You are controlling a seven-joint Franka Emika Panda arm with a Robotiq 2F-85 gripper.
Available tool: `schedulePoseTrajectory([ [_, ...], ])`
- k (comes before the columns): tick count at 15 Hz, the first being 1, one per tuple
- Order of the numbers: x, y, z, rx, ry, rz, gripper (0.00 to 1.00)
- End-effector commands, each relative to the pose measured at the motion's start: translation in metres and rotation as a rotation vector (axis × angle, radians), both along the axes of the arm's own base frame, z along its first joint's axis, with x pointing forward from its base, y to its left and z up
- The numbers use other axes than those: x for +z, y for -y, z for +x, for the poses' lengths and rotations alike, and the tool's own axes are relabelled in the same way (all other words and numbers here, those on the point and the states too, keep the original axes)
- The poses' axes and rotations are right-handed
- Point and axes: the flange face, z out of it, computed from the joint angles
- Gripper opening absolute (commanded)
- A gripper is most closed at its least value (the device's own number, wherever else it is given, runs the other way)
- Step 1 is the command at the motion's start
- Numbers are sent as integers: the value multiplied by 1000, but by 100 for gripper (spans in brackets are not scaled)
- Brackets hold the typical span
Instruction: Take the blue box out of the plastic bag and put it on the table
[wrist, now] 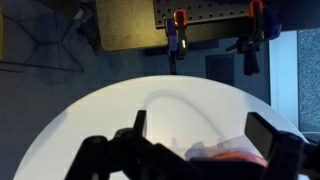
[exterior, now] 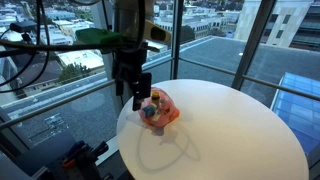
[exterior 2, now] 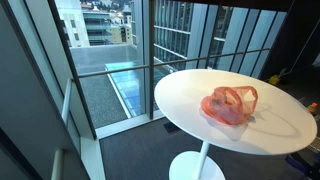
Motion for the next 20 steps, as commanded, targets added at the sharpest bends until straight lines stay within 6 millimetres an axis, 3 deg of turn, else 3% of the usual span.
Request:
schedulePoseTrajectory([
  [1, 1, 0, 0, 0, 1, 0, 100],
  [4, 1, 0, 0, 0, 2, 0, 100],
  [8, 8, -6, 17, 4, 9, -26, 100],
  [15, 26, -42, 77, 63, 119, -97, 100],
  [20, 5, -65, 115, 53, 170, -114, 100],
])
